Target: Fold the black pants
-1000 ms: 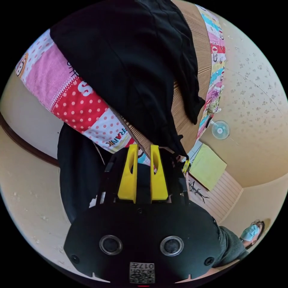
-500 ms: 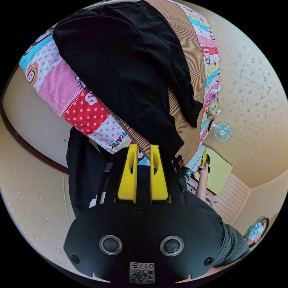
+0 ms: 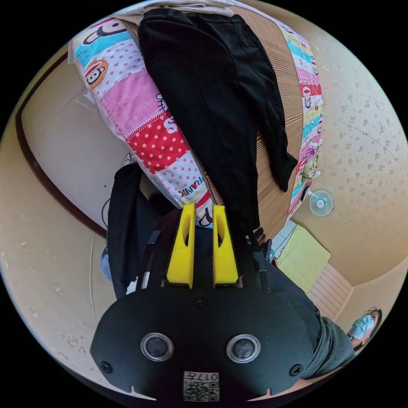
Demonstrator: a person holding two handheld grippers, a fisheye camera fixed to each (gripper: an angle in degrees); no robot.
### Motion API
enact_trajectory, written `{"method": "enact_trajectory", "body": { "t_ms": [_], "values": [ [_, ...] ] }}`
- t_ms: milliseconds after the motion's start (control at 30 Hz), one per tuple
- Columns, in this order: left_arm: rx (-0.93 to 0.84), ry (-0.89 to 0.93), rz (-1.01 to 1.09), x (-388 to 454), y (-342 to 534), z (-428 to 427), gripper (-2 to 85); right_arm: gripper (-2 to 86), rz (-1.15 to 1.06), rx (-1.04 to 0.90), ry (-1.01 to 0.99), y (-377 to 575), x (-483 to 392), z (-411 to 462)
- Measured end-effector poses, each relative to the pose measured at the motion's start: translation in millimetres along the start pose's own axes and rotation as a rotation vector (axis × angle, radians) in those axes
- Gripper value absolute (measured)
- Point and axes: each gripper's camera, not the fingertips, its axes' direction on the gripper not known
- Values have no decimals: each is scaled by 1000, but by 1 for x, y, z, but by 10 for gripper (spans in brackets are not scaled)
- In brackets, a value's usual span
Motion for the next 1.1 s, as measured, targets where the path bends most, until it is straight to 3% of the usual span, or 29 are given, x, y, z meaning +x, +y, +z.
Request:
{"method": "enact_trajectory", "body": {
  "t_ms": [67,167,333,467,533,700,800,933,1033,1100],
  "values": [
    [0,1,-2,3,4,5,67,5,80,-21,-103,10,15,4],
    [-5,-4,7,10,10,12,67,9,115,198,-263,21,29,-31],
    [-23,-56,28,22,24,25,66,44,34,401,-469,-61,24,-104],
    [-9,-49,18,24,38,31,65,124,-5,405,-592,-150,5,-136],
    [30,41,-26,19,48,30,64,162,-48,354,-755,-204,-10,-134],
    [74,104,-79,11,59,28,64,136,-6,361,-879,-250,-30,-116],
    [53,68,-85,9,65,27,64,62,-82,368,-802,-257,-45,-125],
    [68,48,-91,6,71,16,64,29,-291,643,-716,-186,-40,-174],
    [113,94,-110,3,73,6,64,26,-236,801,-668,-107,3,-167],
    [126,124,-121,2,72,4,64,28,-100,798,-639,-78,36,-132]
  ]
}}
